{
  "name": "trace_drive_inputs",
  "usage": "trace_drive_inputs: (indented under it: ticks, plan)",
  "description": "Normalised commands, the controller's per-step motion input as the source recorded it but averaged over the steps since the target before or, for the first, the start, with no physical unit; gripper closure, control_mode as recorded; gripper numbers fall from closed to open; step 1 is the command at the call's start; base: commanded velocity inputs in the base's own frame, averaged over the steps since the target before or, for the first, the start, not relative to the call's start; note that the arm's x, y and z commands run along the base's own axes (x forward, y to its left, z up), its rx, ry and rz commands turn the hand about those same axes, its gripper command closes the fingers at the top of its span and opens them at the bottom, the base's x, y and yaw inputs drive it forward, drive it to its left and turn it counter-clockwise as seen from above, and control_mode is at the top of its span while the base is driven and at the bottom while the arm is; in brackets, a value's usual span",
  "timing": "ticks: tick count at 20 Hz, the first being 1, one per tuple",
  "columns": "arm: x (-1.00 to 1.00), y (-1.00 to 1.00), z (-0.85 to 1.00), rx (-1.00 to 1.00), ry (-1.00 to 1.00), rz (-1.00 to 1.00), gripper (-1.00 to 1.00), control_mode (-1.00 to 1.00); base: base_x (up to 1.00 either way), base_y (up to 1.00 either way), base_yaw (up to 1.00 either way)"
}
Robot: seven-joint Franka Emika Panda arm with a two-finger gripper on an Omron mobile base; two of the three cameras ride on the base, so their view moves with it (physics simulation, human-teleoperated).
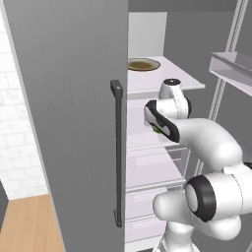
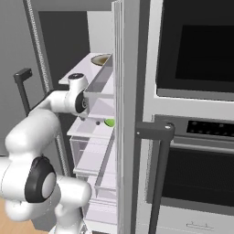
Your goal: Grab a lemon wedge from the fridge and one ice cube from the ice bowl, and put them in the glass of lemonade.
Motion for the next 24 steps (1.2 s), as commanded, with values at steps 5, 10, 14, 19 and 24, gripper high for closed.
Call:
trace_drive_inputs:
  ticks: [5,10,14,19,24]
  plan:
    - [0.19,0.00,-0.83,0.00,0.04,0.00,-1.00,-1.00,0.00,0.00,0.00]
    - [0.08,0.00,-0.36,0.00,0.00,0.00,-1.00,-1.00,0.00,0.00,0.00]
    - [0.33,-0.01,0.00,0.00,-0.01,0.00,-1.00,-1.00,0.00,0.00,0.00]
    - [0.84,-0.03,0.08,0.00,0.00,0.00,-1.00,-1.00,0.00,0.00,0.00]
    - [0.31,-0.17,-0.19,0.00,-0.02,0.00,-1.00,-1.00,0.00,0.00,0.00]
